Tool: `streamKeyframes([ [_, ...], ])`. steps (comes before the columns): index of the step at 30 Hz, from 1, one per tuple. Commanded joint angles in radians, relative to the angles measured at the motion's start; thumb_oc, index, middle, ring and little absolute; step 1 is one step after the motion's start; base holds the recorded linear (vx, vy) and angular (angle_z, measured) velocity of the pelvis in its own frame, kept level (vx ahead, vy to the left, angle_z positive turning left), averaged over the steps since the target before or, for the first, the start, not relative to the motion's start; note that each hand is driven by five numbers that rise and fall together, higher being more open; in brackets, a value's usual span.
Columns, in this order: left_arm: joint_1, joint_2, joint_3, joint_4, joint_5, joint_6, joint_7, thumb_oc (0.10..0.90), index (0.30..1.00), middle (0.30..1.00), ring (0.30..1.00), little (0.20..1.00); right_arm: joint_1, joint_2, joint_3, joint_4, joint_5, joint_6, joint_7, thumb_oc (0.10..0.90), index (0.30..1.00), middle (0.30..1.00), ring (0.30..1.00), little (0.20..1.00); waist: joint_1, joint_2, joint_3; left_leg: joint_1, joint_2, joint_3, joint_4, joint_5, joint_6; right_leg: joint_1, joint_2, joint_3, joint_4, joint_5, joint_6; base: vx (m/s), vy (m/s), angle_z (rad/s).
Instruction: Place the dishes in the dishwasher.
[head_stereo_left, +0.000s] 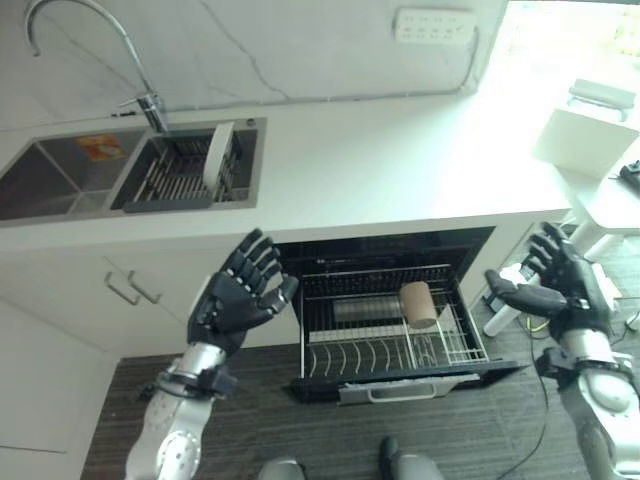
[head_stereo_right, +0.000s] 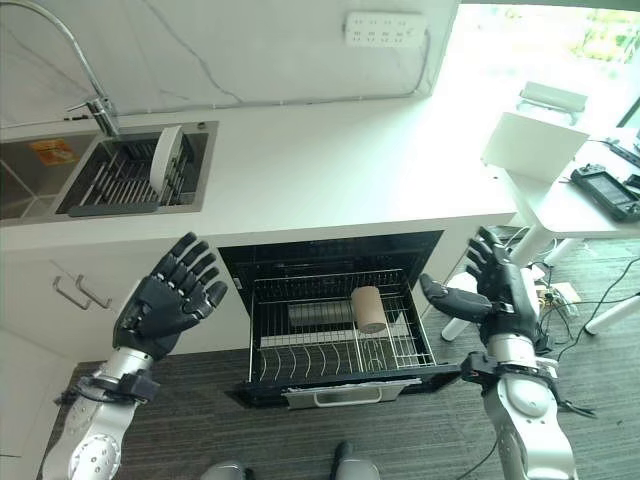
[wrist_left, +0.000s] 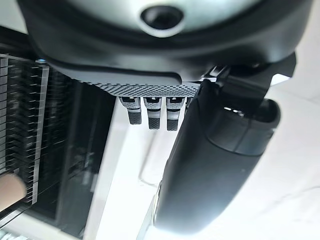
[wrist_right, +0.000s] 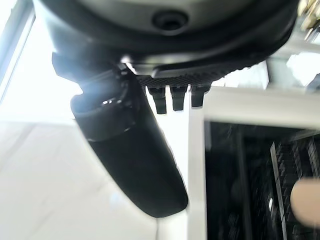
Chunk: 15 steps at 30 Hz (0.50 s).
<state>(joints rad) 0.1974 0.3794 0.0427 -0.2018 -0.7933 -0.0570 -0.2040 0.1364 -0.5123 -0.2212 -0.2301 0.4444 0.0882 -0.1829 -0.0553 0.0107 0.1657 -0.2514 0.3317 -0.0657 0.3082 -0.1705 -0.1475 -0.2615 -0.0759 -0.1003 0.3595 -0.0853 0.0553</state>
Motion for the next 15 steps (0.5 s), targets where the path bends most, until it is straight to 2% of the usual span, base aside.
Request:
streamKeyframes([
  [1,-0.063,0.035,0.049,-0.175,-0.061,-0.155,-0.005,0.800,0.900,0.900,0.900,0.900,-0.159,-0.098,-0.051,-0.165,0.029,-0.095,0.029,0.800,0.900,0.900,0.900,0.900,0.022,-0.007,-0.038,0.031,-0.047,-0.023,-0.008,0.137,-0.017,0.073,-0.117,0.125,-0.060,-0.002,0.081,0.13,0.577,-1.07],
  [3,-0.066,0.043,0.065,-0.176,-0.062,-0.144,-0.022,0.800,0.900,0.900,0.900,0.900,-0.165,-0.103,-0.059,-0.177,0.032,-0.088,0.018,0.800,0.900,0.900,0.900,0.900,0.015,-0.001,-0.041,0.047,-0.053,0.017,-0.008,0.114,-0.019,0.064,-0.162,0.138,-0.060,0.013,0.116,0.10,0.553,-1.13],
  [4,-0.073,0.055,0.074,-0.174,-0.067,-0.131,-0.040,0.800,0.900,0.900,0.900,0.900,-0.152,-0.097,-0.067,-0.186,0.031,-0.094,0.009,0.800,0.900,0.900,0.900,0.900,0.010,-0.006,-0.040,0.060,-0.064,0.047,-0.008,0.108,-0.015,0.065,-0.193,0.143,-0.060,0.026,0.139,0.11,0.554,-0.80],
  [5,-0.081,0.063,0.077,-0.171,-0.076,-0.115,-0.052,0.800,0.900,0.900,0.900,0.900,-0.134,-0.085,-0.071,-0.196,0.032,-0.107,0.000,0.800,0.900,0.900,0.900,0.900,0.008,-0.011,-0.038,0.071,-0.089,0.059,-0.008,0.100,-0.005,0.065,-0.217,0.149,-0.060,0.042,0.147,0.14,0.637,-0.61],
  [6,-0.082,0.071,0.088,-0.167,-0.085,-0.089,-0.082,0.800,0.900,0.900,0.900,0.900,-0.083,-0.057,-0.090,-0.213,0.042,-0.128,0.003,0.800,0.900,0.900,0.900,0.900,0.007,-0.019,-0.037,0.081,-0.135,0.072,-0.008,0.088,0.015,0.069,-0.256,0.151,-0.060,0.088,0.146,0.13,0.588,-0.37],
  [8,-0.081,0.078,0.094,-0.171,-0.079,-0.067,-0.105,0.800,0.900,0.900,0.900,0.900,-0.037,-0.008,-0.091,-0.228,0.038,-0.140,0.021,0.800,0.900,0.900,0.900,0.900,0.015,-0.030,-0.039,0.089,-0.189,0.107,-0.008,0.069,0.049,0.056,-0.318,0.108,-0.060,0.219,0.149,0.08,0.555,0.00],
  [9,-0.077,0.081,0.105,-0.175,-0.065,-0.066,-0.111,0.800,0.900,0.900,0.900,0.900,-0.035,0.011,-0.071,-0.227,0.014,-0.143,0.036,0.800,0.900,0.900,0.900,0.900,0.034,-0.025,-0.044,0.091,-0.203,0.148,-0.008,0.060,0.069,0.066,-0.340,0.029,-0.060,0.259,0.149,0.02,0.424,0.15],
  [10,-0.075,0.084,0.108,-0.178,-0.059,-0.065,-0.113,0.800,0.900,0.900,0.900,0.900,-0.037,0.016,-0.062,-0.224,0.001,-0.142,0.037,0.800,0.900,0.900,0.900,0.900,0.039,-0.023,-0.045,0.093,-0.208,0.159,-0.008,0.054,0.075,0.072,-0.344,0.004,-0.060,0.266,0.149,-0.01,0.430,-0.49],
  [11,-0.076,0.087,0.108,-0.186,-0.045,-0.064,-0.104,0.800,0.900,0.900,0.900,0.900,-0.054,0.022,-0.040,-0.220,-0.023,-0.135,0.033,0.800,0.900,0.900,0.900,0.900,0.052,-0.019,-0.051,0.093,-0.214,0.182,-0.008,0.045,0.085,0.083,-0.337,-0.051,-0.060,0.298,0.151,0.01,0.383,-0.81],
  [13,-0.090,0.099,0.097,-0.183,-0.038,-0.061,-0.096,0.800,0.900,0.900,0.900,0.900,-0.073,0.017,-0.012,-0.206,-0.037,-0.133,0.003,0.800,0.900,0.900,0.900,0.900,0.055,-0.009,-0.058,0.092,-0.225,0.189,-0.008,0.036,0.101,0.102,-0.259,-0.087,-0.060,0.235,0.128,0.04,0.344,-0.66],
  [14,-0.112,0.108,0.081,-0.171,-0.040,-0.055,-0.094,0.800,0.900,0.900,0.900,0.900,-0.084,0.005,-0.005,-0.193,-0.031,-0.131,-0.027,0.800,0.900,0.900,0.900,0.900,0.051,-0.006,-0.067,0.088,-0.250,0.169,-0.008,0.031,0.121,0.118,-0.160,-0.093,-0.060,0.158,0.096,0.11,0.243,-0.20],
  [15,-0.120,0.110,0.072,-0.164,-0.040,-0.058,-0.093,0.800,0.900,0.900,0.900,0.900,-0.086,0.002,-0.002,-0.183,-0.031,-0.135,-0.036,0.800,0.900,0.900,0.900,0.900,0.044,-0.007,-0.071,0.092,-0.265,0.156,-0.008,0.025,0.131,0.127,-0.100,-0.082,-0.060,0.116,0.084,0.09,0.215,0.05],
])
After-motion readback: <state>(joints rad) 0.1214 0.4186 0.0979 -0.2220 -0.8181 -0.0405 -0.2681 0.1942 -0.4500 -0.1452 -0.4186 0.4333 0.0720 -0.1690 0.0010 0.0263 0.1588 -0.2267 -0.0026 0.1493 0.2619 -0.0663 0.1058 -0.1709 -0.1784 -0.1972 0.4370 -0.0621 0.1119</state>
